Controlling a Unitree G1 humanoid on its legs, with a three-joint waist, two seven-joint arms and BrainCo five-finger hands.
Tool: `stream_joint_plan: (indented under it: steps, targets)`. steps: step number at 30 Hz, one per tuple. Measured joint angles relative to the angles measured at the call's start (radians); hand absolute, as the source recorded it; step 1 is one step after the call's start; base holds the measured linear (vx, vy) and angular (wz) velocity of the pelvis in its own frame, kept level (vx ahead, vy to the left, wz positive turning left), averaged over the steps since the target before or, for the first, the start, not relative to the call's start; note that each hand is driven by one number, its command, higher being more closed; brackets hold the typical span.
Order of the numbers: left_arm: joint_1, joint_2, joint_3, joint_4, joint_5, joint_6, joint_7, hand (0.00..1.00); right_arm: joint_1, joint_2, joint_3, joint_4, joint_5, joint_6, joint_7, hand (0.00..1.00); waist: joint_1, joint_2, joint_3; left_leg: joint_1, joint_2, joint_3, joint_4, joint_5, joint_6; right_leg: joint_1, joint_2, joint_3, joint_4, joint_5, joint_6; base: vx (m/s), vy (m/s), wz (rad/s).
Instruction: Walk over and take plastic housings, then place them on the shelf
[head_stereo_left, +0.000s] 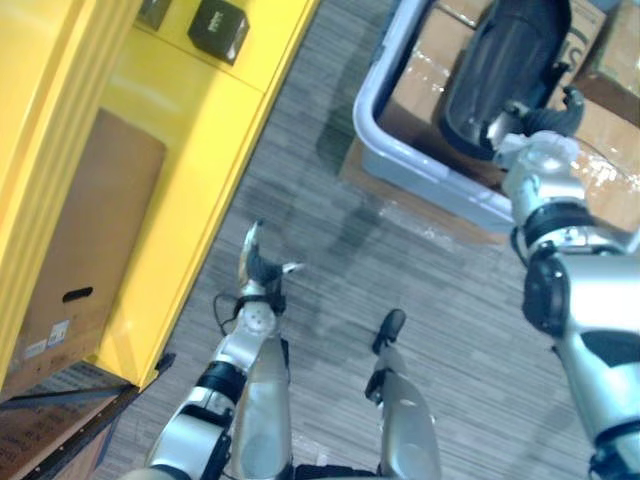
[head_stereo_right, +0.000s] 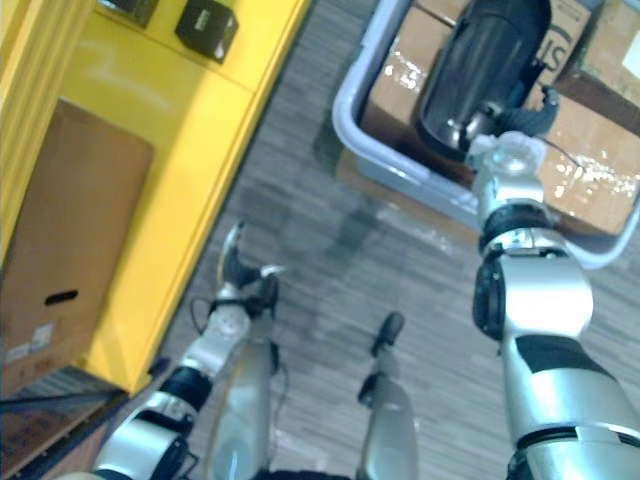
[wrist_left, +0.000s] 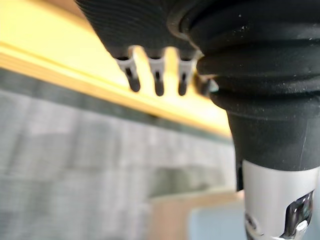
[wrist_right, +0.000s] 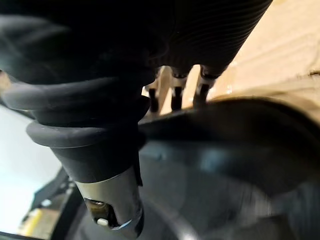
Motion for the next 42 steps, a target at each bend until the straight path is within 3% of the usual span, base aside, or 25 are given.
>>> stream_joint_plan:
  steps: [2,5,11,19,27,34,42]
  targets:
    - [-0.011,-0.022,-0.028,-0.069,-0.011,-0.010,-0.010,0.00,-0.007,-0.059,0.011,0.011,-0.039,0.012,0.018,1.00,0.002,0.018,0.010,0.001,-0.001,-0.018,-0.036,0.027,-0.002,-0.001,0.003,-0.018,-0.003,-0.003,0.002,-0.02,-0.003,0.20]
    - [-0.022,-0.037,-0.063,-0.125,-0.040,-0.018,-0.040,0.00,-0.018,-0.112,0.011,0.046,-0.089,0.032,0.036,1.00,0.018,0.019,0.011,0.001,-0.001,-0.031,-0.066,0.051,-0.009,-0.003,0.005,-0.035,-0.004,-0.032,0.015,-0.01,-0.013,0.14]
    - [0.010,-0.048,-0.085,-0.220,-0.079,-0.019,-0.091,0.00,-0.011,-0.142,0.009,0.097,-0.173,0.081,0.101,1.00,0.030,0.019,0.011,0.001,0.002,-0.059,-0.083,0.065,-0.013,0.003,0.014,-0.052,-0.004,-0.045,0.015,0.00,-0.010,0.08]
    - [0.044,-0.047,-0.061,-0.298,-0.110,-0.018,-0.104,0.00,0.031,-0.173,0.011,0.097,-0.292,0.082,0.119,1.00,0.045,0.019,0.011,0.000,0.001,-0.073,-0.108,0.081,-0.015,0.003,0.014,-0.067,0.000,-0.052,0.021,0.00,0.018,0.05]
    - [0.014,0.014,0.026,-0.301,-0.112,-0.017,-0.046,0.00,0.121,-0.171,0.054,-0.019,-0.450,0.093,0.019,1.00,0.043,0.019,0.011,0.001,0.005,-0.047,-0.114,0.086,-0.014,-0.018,0.011,-0.040,0.000,-0.049,0.023,0.01,0.032,-0.08]
    - [-0.174,0.131,0.134,-0.300,-0.105,-0.017,0.013,0.00,0.162,-0.168,0.056,-0.179,-0.550,0.110,-0.058,1.00,0.004,0.019,0.011,0.006,0.011,-0.018,-0.115,0.088,-0.012,-0.034,0.010,-0.010,-0.006,-0.038,0.023,0.01,0.031,-0.12]
    - [-0.352,0.200,0.133,-0.274,-0.092,-0.014,0.014,0.00,0.151,-0.121,0.059,-0.294,-0.589,0.109,-0.098,1.00,-0.022,0.019,0.011,0.037,0.018,0.004,-0.120,0.088,-0.012,-0.028,0.010,0.019,-0.006,-0.030,0.022,0.01,0.025,-0.11]
